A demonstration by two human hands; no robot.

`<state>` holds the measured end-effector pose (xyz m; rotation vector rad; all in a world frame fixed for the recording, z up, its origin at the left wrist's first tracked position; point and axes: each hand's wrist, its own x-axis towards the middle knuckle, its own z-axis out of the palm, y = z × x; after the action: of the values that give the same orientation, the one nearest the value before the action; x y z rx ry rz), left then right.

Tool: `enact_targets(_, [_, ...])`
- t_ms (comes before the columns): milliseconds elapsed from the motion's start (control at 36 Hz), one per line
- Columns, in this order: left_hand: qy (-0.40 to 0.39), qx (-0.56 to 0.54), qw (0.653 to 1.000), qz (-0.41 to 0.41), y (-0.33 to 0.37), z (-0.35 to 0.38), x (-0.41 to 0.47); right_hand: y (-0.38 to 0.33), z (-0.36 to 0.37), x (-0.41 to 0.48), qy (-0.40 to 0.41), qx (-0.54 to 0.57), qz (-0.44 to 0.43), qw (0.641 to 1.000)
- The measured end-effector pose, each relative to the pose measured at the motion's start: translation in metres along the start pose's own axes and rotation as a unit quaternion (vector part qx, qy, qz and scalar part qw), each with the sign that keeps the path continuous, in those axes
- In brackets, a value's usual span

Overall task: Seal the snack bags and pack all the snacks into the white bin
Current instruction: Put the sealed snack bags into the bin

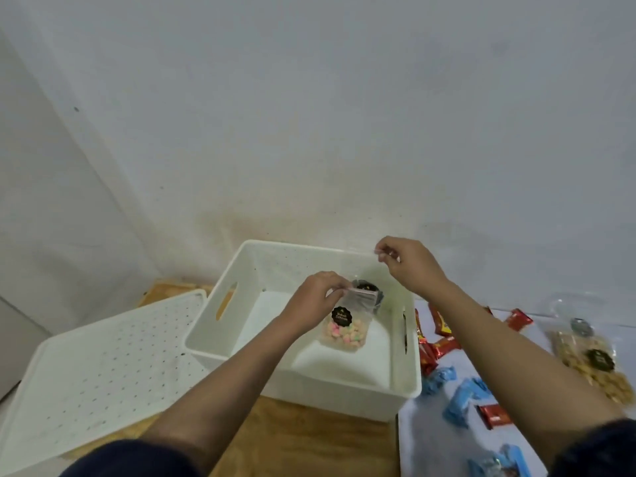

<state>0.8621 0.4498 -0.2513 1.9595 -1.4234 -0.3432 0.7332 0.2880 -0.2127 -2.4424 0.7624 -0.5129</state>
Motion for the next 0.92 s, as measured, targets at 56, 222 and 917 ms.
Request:
enact_targets(56, [-0.025, 0.001, 1.000, -0.006, -0.004, 0.017, 0.003, 0.013, 0.009, -0.001, -0.026, -0.029, 0.015, 0.999])
enact_targets(222, [-0.077, -0.005, 0.997, 0.003, -0.008, 0.066, 0.015, 0.046, 0.023, -0.004, -0.057, -0.016, 0.037, 0.998])
enact_targets(917, [0.136, -0.054, 0.987, -0.068, -0.017, 0.105, 0.062, 0.076, 0.040, 0.017, 0.015, -0.094, 0.033, 0.995])
